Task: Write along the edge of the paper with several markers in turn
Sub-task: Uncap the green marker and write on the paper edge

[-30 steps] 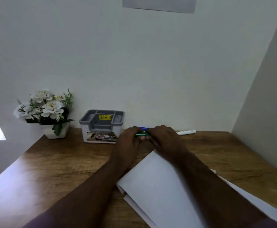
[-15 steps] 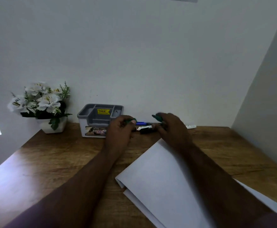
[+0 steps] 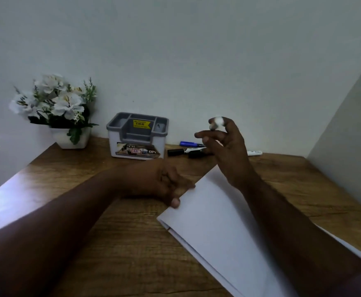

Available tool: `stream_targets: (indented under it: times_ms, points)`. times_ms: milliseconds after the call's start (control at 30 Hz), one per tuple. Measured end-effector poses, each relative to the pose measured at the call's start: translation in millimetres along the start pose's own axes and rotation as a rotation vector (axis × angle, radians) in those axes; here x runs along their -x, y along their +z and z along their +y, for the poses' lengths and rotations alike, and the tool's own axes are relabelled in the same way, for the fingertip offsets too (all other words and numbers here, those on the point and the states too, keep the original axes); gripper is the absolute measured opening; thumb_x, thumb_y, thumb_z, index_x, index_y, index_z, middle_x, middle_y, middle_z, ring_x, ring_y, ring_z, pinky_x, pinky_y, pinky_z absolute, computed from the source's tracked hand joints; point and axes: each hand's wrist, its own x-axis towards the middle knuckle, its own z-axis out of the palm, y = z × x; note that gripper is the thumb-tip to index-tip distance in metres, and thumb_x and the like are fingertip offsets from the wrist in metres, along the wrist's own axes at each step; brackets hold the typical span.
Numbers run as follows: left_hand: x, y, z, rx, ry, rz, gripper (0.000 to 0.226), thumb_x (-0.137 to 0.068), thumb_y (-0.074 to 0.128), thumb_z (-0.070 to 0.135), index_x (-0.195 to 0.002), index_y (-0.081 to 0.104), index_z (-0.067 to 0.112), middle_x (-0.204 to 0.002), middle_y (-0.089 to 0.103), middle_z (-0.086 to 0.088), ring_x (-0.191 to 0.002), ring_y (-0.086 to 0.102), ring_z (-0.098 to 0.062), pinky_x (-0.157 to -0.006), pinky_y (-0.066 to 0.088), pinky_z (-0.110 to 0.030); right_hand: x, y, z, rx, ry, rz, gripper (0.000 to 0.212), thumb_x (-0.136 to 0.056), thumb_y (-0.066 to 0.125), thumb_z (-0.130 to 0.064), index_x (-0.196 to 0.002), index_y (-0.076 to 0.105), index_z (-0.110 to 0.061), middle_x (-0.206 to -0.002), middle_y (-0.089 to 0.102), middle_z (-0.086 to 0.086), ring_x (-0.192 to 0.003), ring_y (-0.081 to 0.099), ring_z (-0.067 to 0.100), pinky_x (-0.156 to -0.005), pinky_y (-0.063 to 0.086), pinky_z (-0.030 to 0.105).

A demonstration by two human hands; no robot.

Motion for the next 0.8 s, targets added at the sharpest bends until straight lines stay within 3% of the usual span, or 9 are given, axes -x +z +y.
stream_targets:
  times_ms: [100, 167, 267, 367, 467, 500, 600, 700, 800]
  points:
    - [-5.6, 2.2, -3.4, -0.105, 0.004, -0.023, 0.043, -0.075, 0.07, 0.047, -0.117, 0.063, 0.041, -0.091, 0.051, 0.02, -0.084, 0.048, 0.004, -0.072, 0.037, -0.02, 0.8, 4.6, -11.3, -0.107, 0.108, 0.047, 0.008, -0.093, 0.06, -0.018, -0.095, 0.06, -0.01, -0.074, 0.069, 0.01, -0.07, 0.071, 0.023, -0.063, 0.055, 0.03]
    - [-7.9, 4.2, -0.9, -0.084, -0.005, 0.014, 0.042, -0.077, 0.069, 0.046, -0.117, 0.066, 0.034, -0.084, 0.05, 0.027, -0.08, 0.048, 0.006, -0.07, 0.036, -0.019, 0.1, 5.9, -20.6, -0.165, 0.171, 0.071, 0.025, -0.091, 0.058, -0.037, -0.087, 0.068, -0.014, -0.06, 0.064, 0.006, -0.052, 0.06, 0.018, -0.052, 0.049, 0.027]
    - [-8.9, 4.6, -1.0, -0.097, 0.011, 0.035, 0.044, -0.08, 0.067, 0.042, -0.123, 0.061, 0.034, -0.091, 0.053, 0.031, -0.087, 0.051, 0.007, -0.075, 0.039, -0.016, 5.3, 10.3, -30.8, -0.298, 0.254, -0.12, 0.022, -0.086, 0.064, -0.033, -0.075, 0.071, -0.015, -0.052, 0.055, 0.004, -0.041, 0.042, 0.012, -0.039, 0.035, 0.021]
    - [-7.8, 4.6, -1.2, -0.094, 0.035, 0.04, 0.043, -0.082, 0.067, 0.038, -0.123, 0.058, 0.034, -0.117, 0.059, 0.018, -0.105, 0.055, -0.001, -0.089, 0.045, -0.018, 26.6, 15.7, -25.1, -0.289, 0.378, -0.327, 0.015, -0.079, 0.061, -0.015, -0.069, 0.072, -0.013, -0.048, 0.052, 0.006, -0.037, 0.041, 0.011, -0.037, 0.033, 0.018]
    - [-6.9, -1.9, 1.9, -0.143, -0.025, -0.052, 0.012, -0.082, 0.067, 0.038, -0.091, 0.06, 0.04, -0.093, 0.054, 0.021, -0.087, 0.053, -0.003, -0.068, 0.039, -0.014, 43.8, 18.0, -11.7, -0.272, 0.488, -0.378, 0.016, -0.074, 0.061, -0.012, -0.061, 0.071, -0.014, -0.046, 0.052, 0.005, -0.039, 0.042, 0.013, -0.037, 0.036, 0.02]
    - [-5.9, -6.8, 3.7, -0.157, -0.055, -0.089, 0.015, -0.081, 0.067, 0.039, -0.09, 0.056, 0.044, -0.089, 0.048, 0.024, -0.082, 0.049, -0.002, -0.065, 0.035, -0.015, 45.8, 17.8, -9.1, -0.271, 0.499, -0.376, 0.018, -0.074, 0.06, -0.012, -0.06, 0.071, -0.016, -0.046, 0.054, 0.005, -0.039, 0.045, 0.013, -0.037, 0.038, 0.021]
    - [-0.4, -18.2, 3.6, -0.207, -0.121, -0.157, 0.054, -0.075, 0.073, 0.038, -0.124, 0.05, 0.045, -0.096, 0.047, 0.021, -0.087, 0.046, -0.002, -0.068, 0.035, -0.017, 45.6, 15.6, -4.6, -0.288, 0.504, -0.399, 0.013, -0.076, 0.06, -0.01, -0.071, 0.072, -0.008, -0.05, 0.059, 0.007, -0.041, 0.053, 0.013, -0.04, 0.044, 0.022]
    - [-0.1, -19.4, 3.1, -0.185, -0.108, -0.154, 0.052, -0.072, 0.076, 0.037, -0.114, 0.05, 0.053, -0.097, 0.052, 0.015, -0.086, 0.048, -0.002, -0.068, 0.038, -0.021, 45.6, 14.7, -3.5, -0.227, 0.506, -0.447, 0.012, -0.075, 0.064, -0.012, -0.078, 0.073, -0.004, -0.057, 0.065, 0.011, -0.044, 0.058, 0.016, -0.042, 0.05, 0.022]
    - [-2.5, -21.1, 1.5, -0.152, -0.131, -0.148, 0.063, -0.068, 0.078, 0.039, -0.122, 0.05, 0.052, -0.111, 0.055, 0.008, -0.1, 0.051, -0.01, -0.086, 0.044, -0.028, 48.1, 15.9, -2.9, -0.071, 0.452, -0.499, 0.019, -0.071, 0.078, -0.021, -0.078, 0.072, -0.004, -0.061, 0.069, 0.013, -0.045, 0.062, 0.019, -0.044, 0.052, 0.025]
